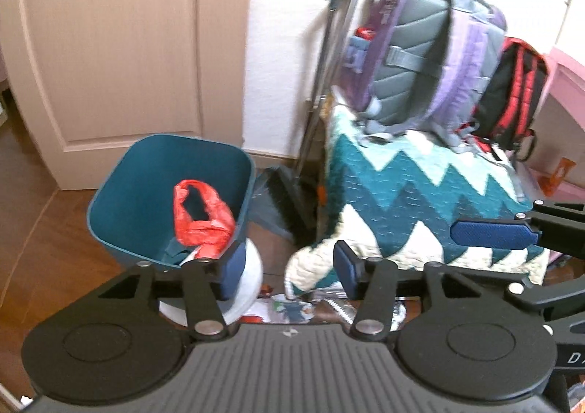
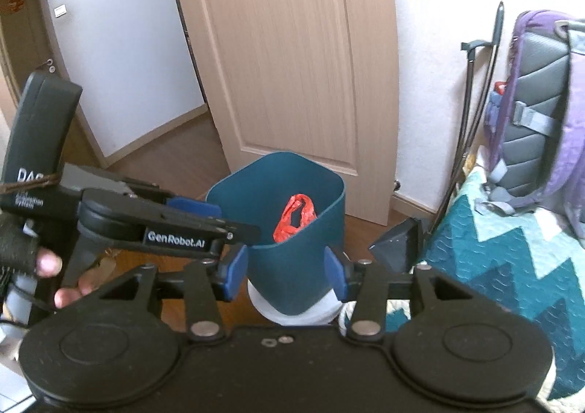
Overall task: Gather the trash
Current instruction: 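Lower right tool to grasp silver snack wrapper while left tool grasps yogurt bottle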
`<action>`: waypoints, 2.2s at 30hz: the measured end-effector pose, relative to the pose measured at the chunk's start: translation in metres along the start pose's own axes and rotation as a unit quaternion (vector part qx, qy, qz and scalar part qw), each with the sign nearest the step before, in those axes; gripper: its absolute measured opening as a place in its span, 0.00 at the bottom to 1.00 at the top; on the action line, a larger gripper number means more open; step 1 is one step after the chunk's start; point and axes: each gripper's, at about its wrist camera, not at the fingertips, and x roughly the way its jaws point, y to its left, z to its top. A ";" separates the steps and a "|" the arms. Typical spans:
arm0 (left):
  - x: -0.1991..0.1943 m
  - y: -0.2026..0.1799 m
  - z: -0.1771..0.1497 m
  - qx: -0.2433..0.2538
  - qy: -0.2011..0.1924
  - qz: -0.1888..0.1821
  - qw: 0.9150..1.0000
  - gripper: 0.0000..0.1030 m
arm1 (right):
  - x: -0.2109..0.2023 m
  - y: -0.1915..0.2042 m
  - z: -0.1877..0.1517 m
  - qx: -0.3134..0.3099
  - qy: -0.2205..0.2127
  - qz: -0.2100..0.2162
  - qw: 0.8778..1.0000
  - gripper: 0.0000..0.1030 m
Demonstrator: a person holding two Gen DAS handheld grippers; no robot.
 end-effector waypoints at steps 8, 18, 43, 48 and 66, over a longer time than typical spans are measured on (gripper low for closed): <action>0.000 -0.043 -0.034 0.020 -0.003 -0.030 0.999 0.76 | -0.039 -0.029 -0.054 0.019 0.004 -0.027 0.999 0.52; 0.059 -0.070 -0.079 0.003 0.038 -0.069 0.997 0.82 | -0.023 -0.093 -0.141 0.125 0.036 -0.056 0.990 0.53; 0.305 -0.048 -0.166 0.081 0.252 -0.048 0.963 0.95 | 0.159 -0.272 -0.336 0.461 0.153 -0.216 0.847 0.54; 0.350 -0.039 -0.200 0.121 0.302 -0.059 0.944 0.95 | 0.194 -0.295 -0.363 0.486 0.169 -0.244 0.822 0.54; 0.432 -0.021 -0.321 0.181 0.420 -0.078 0.886 0.95 | 0.277 -0.336 -0.410 0.534 0.186 -0.263 0.782 0.54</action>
